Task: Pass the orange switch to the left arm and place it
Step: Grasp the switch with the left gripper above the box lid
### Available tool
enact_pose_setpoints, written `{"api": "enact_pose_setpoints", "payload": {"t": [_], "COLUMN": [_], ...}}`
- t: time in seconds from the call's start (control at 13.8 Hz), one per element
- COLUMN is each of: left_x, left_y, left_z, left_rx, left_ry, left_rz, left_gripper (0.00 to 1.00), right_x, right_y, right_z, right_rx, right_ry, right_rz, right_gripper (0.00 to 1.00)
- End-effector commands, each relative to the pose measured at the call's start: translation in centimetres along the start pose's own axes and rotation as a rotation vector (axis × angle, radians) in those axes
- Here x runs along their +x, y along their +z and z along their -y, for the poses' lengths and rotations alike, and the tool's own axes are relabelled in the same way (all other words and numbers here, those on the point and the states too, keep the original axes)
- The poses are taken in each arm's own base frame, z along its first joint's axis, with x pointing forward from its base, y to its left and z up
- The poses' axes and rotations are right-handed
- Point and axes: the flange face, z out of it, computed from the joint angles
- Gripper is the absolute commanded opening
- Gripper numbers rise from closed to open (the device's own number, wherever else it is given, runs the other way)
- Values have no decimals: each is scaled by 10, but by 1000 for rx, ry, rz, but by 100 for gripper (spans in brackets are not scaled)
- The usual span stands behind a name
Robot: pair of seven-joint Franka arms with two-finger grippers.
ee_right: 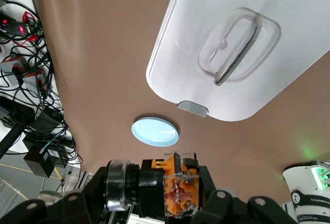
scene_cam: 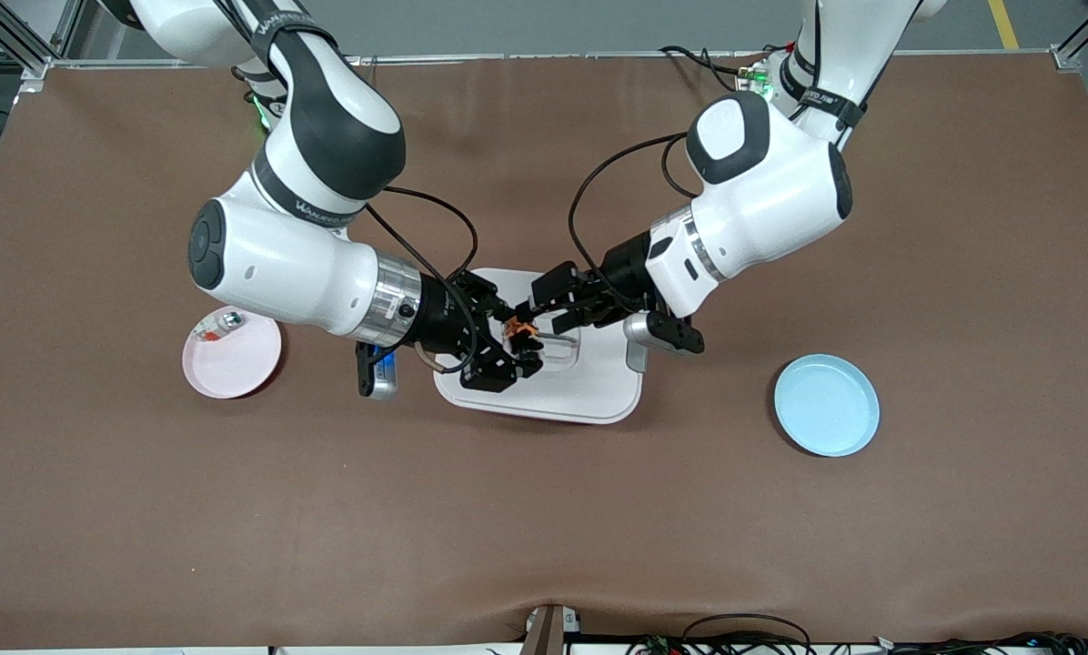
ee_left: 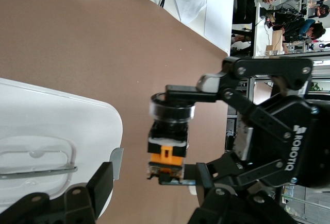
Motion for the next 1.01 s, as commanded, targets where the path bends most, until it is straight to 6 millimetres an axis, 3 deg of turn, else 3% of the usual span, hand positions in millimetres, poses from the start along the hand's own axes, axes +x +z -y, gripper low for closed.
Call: {"api": "enact_pose_setpoints", "payload": {"t": [0.0,0.51,0.72,0.94], "left_x": [3,14,13,14], "left_y": [5,24,23,19], "left_z": [-4,-2,-5,-6], "left_rx": [-26,-37,-39,-38], "left_ry": [-4,-1,5,32], "left_rz": [-9,-22,-23,-28], "left_gripper": [72,68,44,39], "right_x": [-8,-23,-23,-20], "right_y": [4,16,16,16], "right_z": [4,3,4,4], "right_rx": [9,28,31,32], "right_ry": [20,54,54,54], "right_rz": [17,25,25,22], "right_gripper": [0,0,0,0]}}
